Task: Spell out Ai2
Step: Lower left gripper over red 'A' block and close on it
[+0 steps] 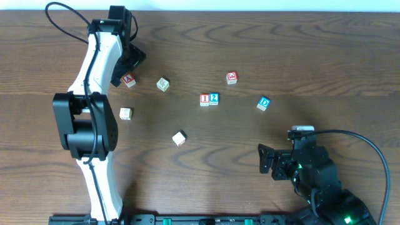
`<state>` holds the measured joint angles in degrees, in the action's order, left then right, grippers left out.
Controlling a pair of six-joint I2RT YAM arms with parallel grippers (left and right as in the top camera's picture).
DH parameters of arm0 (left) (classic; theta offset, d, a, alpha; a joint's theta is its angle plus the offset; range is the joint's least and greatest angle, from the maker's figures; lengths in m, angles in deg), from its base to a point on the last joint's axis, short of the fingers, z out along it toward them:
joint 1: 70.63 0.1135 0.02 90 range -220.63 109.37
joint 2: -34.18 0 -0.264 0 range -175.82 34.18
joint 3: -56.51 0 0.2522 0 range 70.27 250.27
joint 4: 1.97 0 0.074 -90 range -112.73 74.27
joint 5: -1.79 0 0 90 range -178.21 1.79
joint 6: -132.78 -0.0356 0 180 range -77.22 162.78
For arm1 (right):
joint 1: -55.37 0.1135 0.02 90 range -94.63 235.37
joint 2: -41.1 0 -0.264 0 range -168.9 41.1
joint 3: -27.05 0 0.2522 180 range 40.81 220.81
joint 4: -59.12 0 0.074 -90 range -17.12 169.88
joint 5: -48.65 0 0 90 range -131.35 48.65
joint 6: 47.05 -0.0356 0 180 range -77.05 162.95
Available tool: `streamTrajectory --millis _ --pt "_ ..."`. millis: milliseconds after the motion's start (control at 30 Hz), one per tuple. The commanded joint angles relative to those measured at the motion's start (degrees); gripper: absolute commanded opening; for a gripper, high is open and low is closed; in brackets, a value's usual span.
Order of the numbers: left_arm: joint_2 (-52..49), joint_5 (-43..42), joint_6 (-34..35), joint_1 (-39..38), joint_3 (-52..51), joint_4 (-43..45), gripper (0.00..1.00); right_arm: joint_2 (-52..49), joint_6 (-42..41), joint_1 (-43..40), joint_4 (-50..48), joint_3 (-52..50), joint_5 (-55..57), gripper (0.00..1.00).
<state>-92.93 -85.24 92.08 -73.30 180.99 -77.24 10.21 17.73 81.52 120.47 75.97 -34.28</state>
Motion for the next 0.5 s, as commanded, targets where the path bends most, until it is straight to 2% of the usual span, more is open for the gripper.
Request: streamTrajectory --millis 0,367,467 --pt "-2.1 -0.7 -0.5 0.4 1.5 -0.4 0.90 0.1 -0.5 -0.3 0.0 0.0 0.0 0.99" --pt "-5.3 -0.6 -1.8 0.5 1.5 0.5 0.87 0.1 -0.5 -0.3 0.0 0.0 0.0 0.99" --pt "-6.0 0.2 -2.6 0.5 1.5 0.6 0.83 0.1 -0.5 -0.3 0.0 0.0 0.0 0.99"
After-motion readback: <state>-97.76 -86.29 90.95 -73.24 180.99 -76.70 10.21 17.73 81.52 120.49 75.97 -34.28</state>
